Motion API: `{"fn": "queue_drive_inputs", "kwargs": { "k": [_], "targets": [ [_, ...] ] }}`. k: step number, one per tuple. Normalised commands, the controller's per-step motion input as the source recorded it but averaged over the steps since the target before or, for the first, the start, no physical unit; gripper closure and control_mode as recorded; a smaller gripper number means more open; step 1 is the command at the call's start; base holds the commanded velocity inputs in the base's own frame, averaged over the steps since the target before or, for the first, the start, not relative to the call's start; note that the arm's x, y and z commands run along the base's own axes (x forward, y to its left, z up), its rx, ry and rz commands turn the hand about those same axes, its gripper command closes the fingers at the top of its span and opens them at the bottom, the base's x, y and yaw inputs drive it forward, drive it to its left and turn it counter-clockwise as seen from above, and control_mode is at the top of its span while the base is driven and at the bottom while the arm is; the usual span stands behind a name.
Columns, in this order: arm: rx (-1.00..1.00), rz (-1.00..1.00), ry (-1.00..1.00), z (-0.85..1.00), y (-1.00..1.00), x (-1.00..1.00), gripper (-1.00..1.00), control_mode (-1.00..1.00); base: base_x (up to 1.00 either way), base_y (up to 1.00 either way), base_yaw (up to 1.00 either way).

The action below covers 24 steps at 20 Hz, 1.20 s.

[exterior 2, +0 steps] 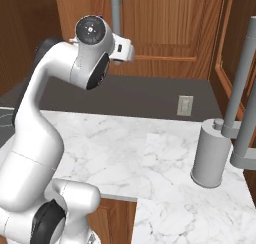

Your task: Open the cabinet directly in front. Then move the beer and the cup to the dining counter with the jar on it.

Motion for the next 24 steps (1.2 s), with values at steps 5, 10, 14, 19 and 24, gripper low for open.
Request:
{"fn": "queue_drive_inputs", "kwargs": {
  "k": [5,10,14,19,24],
  "targets": [
    [0.00,0.00,-0.07,0.00,-0.11,0.29,-1.00,-1.00,0.00,0.00,0.00],
    [0.00,0.00,-0.08,0.00,-0.04,0.26,-1.00,-1.00,0.00,0.00,0.00],
    [0.00,0.00,-0.05,0.00,0.00,0.32,-1.00,-1.00,0.00,0.00,0.00],
    [0.00,0.00,0.00,-0.05,0.00,0.39,-1.00,-1.00,0.00,0.00,0.00],
    [0.00,0.00,0.00,-0.05,0.00,0.39,-1.00,-1.00,0.00,0.00,0.00]
  ]
}}
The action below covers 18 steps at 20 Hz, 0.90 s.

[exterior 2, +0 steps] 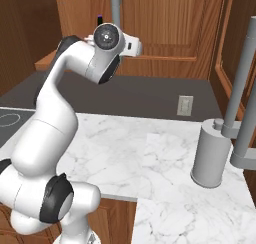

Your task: Open the cabinet directly in front. Then move the beer and the cup to the dining counter with the jar on it.

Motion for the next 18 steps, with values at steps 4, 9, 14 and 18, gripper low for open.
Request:
{"fn": "queue_drive_inputs", "kwargs": {
  "k": [4,9,14,18],
  "targets": [
    [0.00,0.00,0.00,-0.03,-0.03,0.37,-1.00,-1.00,0.00,0.00,0.00],
    [0.00,0.00,0.00,-0.03,0.00,0.43,-1.00,-1.00,0.00,0.00,0.00],
    [0.00,0.00,0.00,-0.04,0.00,0.50,1.00,-1.00,0.00,0.00,0.00],
    [0.00,-0.08,0.00,0.00,0.00,0.26,1.00,-1.00,0.00,0.00,0.00]
  ]
}}
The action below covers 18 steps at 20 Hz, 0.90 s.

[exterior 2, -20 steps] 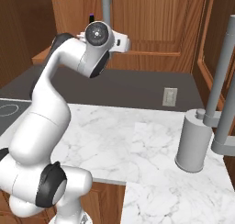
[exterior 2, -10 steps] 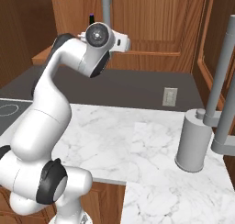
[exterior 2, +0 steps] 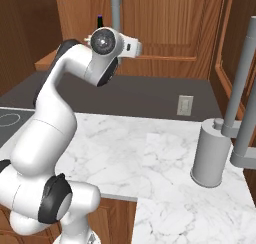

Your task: Open the cabinet directly in front. Then move the beer and the cup to the dining counter with the jar on it.

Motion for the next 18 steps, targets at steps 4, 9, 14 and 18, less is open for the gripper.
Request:
{"fn": "queue_drive_inputs", "kwargs": {
  "k": [4,9,14,18],
  "targets": [
    [0.00,-0.19,-0.02,0.00,-0.03,0.17,1.00,-1.00,0.00,0.00,0.00],
    [0.00,-0.15,-0.02,0.00,-0.09,0.26,1.00,-1.00,0.00,0.00,0.00],
    [0.00,-0.12,-0.03,0.00,-0.26,0.32,1.00,-1.00,0.00,0.00,0.00],
    [0.00,-0.11,-0.04,0.05,-0.30,0.25,1.00,-1.00,0.00,0.00,0.00]
  ]
}}
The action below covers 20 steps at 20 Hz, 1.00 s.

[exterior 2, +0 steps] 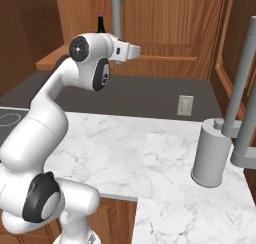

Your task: Open the cabinet directly in front. Then move the beer and the cup to the dining counter with the jar on it.

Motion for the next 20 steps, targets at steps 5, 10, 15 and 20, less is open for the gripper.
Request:
{"fn": "queue_drive_inputs", "kwargs": {
  "k": [5,10,15,20],
  "targets": [
    [0.00,-0.15,-0.01,0.10,-0.21,0.27,1.00,-1.00,0.00,0.00,0.00],
    [0.00,-0.17,0.00,0.32,-0.24,0.12,1.00,-1.00,0.00,0.00,0.00],
    [0.00,-0.17,0.00,0.52,-0.34,0.00,1.00,-1.00,0.00,0.00,0.00],
    [0.06,-0.10,0.00,0.64,-0.43,0.00,1.00,-1.00,0.00,0.00,0.00]
  ]
}}
